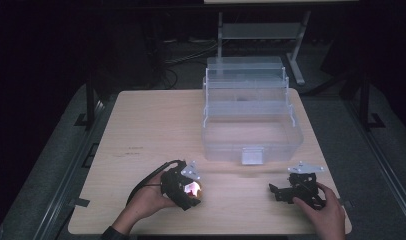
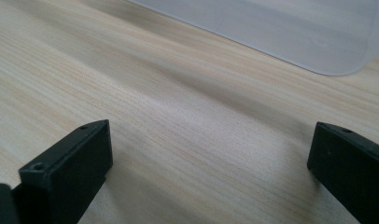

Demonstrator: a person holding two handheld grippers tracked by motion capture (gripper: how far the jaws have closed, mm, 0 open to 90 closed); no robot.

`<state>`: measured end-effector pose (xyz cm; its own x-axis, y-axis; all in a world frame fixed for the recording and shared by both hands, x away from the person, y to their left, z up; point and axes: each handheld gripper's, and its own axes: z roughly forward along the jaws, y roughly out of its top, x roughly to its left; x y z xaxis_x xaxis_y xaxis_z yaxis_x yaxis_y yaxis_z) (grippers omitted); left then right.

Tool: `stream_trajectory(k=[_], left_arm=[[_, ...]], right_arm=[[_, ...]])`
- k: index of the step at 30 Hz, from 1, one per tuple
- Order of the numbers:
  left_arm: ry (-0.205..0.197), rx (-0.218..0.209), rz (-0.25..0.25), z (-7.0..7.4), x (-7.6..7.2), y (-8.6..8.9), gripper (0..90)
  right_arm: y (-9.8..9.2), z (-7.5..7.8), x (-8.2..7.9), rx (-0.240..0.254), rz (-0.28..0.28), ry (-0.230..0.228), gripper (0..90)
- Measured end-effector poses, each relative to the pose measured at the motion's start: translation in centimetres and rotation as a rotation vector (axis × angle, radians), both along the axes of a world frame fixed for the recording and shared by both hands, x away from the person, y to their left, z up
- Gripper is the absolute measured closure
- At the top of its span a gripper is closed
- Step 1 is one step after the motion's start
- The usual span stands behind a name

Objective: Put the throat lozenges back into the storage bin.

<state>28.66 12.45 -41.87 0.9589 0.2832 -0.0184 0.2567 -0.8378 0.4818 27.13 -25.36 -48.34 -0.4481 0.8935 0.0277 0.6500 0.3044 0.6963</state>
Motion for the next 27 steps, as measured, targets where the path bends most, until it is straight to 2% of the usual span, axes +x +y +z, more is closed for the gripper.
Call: stream_trajectory(k=[27], left_arm=[[-0.015, -0.014, -0.012, 1.9, 1.1, -0.9, 19.5]], right_arm=[[0.0, 0.0, 0.0, 0.000, 0.000, 0.000, 0.0]])
